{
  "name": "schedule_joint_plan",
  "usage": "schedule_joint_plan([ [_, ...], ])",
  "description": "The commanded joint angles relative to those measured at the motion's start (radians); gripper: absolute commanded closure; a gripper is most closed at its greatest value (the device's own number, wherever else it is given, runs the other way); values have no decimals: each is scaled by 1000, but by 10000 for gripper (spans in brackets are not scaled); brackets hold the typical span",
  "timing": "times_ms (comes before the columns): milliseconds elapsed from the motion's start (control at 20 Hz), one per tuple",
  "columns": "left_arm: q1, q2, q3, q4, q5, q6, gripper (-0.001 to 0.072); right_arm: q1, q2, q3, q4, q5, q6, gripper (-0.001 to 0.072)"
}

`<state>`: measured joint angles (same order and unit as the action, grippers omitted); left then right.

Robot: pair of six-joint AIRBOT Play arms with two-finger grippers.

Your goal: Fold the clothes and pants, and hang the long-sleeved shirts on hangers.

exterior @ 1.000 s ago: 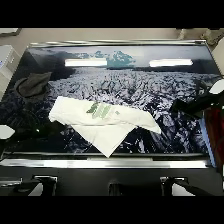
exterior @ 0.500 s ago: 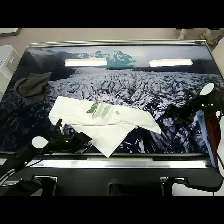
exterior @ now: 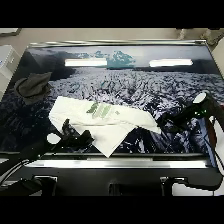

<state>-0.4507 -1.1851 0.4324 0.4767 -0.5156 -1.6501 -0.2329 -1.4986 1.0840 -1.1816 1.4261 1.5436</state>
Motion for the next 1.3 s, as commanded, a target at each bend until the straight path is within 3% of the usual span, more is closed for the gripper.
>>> schedule_joint_plan([
  [0, -6, -7, 11, -10, 7, 39, 685, 0, -1, -71, 65, -75, -16, -4],
  [150, -6, 42, 20, -2, -23, 80, 686, 10, -2, -94, 113, -139, -19, 17],
  [250, -6, 75, 21, 2, -27, 80, 686, 51, -19, -93, 124, -147, -18, 114],
  [300, -6, 93, 21, 6, -26, 80, 686, 79, -30, -93, 125, -147, -19, 269],
  [350, -5, 113, 21, 6, -26, 81, 686, 101, -34, -93, 124, -158, -19, 593],
  [400, 1, 140, 27, 7, -26, 107, 687, 113, -32, -83, 132, -154, -20, 676],
  [600, 127, 311, 209, 190, -139, 136, 689, 63, 45, 166, 150, -95, -53, 677],
  [700, 236, 410, 450, 322, -209, 136, 689, 1, 130, 391, 149, -142, -43, 677],
  [850, 376, 485, 951, 329, -199, 134, 688, -95, 293, 720, 148, -288, 16, 675],
  [1000, 413, 487, 1331, 329, -203, 162, 688, -124, 474, 863, 104, -290, 55, 675],
  [1250, 413, 491, 1347, 358, -379, 158, 688, -124, 655, 863, -56, -64, 158, 675],
])
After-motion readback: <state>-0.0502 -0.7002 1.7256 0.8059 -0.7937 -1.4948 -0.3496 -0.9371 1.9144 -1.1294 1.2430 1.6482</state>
